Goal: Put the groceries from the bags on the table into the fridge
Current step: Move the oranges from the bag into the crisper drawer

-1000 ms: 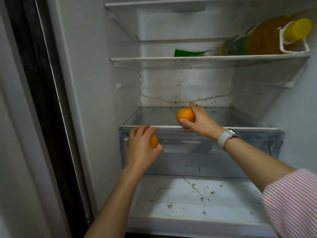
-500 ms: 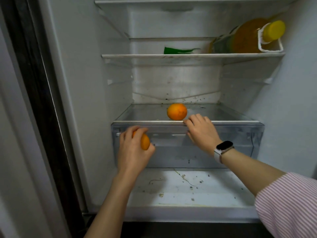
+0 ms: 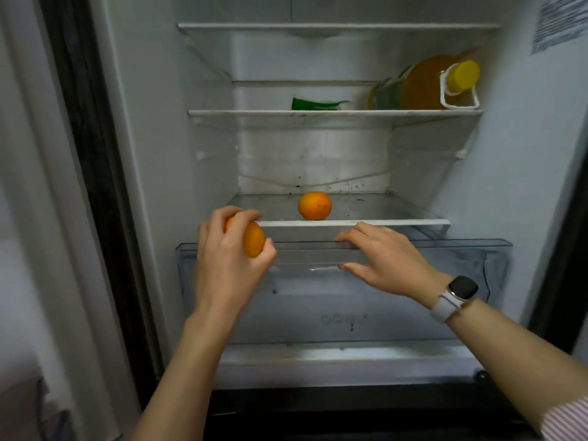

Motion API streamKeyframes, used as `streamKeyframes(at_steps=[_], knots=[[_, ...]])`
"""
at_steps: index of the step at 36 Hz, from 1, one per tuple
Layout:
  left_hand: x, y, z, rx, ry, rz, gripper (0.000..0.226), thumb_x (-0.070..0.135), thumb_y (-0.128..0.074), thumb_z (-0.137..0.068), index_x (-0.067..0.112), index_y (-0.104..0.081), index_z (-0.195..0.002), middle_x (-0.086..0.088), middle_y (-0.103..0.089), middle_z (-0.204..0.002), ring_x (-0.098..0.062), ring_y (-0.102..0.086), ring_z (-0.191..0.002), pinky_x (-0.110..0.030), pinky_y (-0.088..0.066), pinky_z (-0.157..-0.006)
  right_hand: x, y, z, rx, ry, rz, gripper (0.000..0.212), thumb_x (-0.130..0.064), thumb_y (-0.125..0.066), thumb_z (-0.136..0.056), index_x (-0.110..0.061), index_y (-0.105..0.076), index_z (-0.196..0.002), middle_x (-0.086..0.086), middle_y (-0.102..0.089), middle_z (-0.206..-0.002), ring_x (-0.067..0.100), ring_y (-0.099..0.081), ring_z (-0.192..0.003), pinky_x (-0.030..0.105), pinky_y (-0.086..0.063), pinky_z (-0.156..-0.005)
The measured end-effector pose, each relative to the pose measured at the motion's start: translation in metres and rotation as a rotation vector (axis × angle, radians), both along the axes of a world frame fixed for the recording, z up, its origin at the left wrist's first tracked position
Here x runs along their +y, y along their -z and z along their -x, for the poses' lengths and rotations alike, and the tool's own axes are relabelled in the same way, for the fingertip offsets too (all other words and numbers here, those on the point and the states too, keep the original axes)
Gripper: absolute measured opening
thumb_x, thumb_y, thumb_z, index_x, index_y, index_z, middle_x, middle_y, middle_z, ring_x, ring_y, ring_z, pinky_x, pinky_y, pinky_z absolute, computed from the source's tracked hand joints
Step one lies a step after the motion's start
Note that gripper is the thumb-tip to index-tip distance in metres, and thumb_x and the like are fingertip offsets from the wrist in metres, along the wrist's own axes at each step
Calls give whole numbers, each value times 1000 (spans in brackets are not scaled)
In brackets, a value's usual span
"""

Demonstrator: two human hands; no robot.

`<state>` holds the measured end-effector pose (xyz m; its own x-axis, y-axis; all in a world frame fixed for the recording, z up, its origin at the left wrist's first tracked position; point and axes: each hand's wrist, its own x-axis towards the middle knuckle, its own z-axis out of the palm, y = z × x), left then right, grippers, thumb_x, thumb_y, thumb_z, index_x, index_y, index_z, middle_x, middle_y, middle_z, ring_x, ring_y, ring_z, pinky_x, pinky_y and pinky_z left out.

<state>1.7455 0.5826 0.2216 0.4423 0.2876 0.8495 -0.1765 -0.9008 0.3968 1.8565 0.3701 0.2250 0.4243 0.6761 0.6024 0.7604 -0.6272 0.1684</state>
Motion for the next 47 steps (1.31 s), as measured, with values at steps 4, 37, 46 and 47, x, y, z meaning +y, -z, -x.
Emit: streamKeyframes(at_steps=[4, 37, 46, 47], knots=[[0, -16, 3, 35, 27, -9, 39, 18, -71, -76, 15, -61, -114, -7, -49, -117, -26, -44, -108, -28, -36, -82, -6, -5, 15, 52, -39, 13, 41, -44, -65, -79, -23, -56, -113, -4, -59, -98, 17, -60, -90, 31, -45, -71], [44, -65, -111, 821, 258, -256, 31, 60, -65, -71, 39, -54, -92, 1, -54, -103, -18, -57, -91, -42, -58, -71, 80, -56, -128, 678, -81, -3, 52, -30, -60, -86, -24, -34, -131, 7, -47, -126, 21, -50, -102, 31, -42, -82], [44, -34, -132, 1162, 267, -498, 58, 43, -78, -69, 24, -53, -118, 3, -43, -108, -15, -49, -100, -31, -45, -91, 72, -49, -137, 578, -77, -140, 72, -36, -69, -73, -24, -33, -134, 6, -33, -123, 25, -48, -102, 34, -46, -86], [45, -28, -134, 1196, 265, -510, 61, 41, -79, -68, 24, -51, -120, 1, -42, -110, -16, -48, -101, -31, -45, -91, 68, -48, -133, 569, -97, -136, 74, -38, -70, -73, -23, -32, -136, 5, -31, -124, 22, -46, -102, 32, -45, -85]])
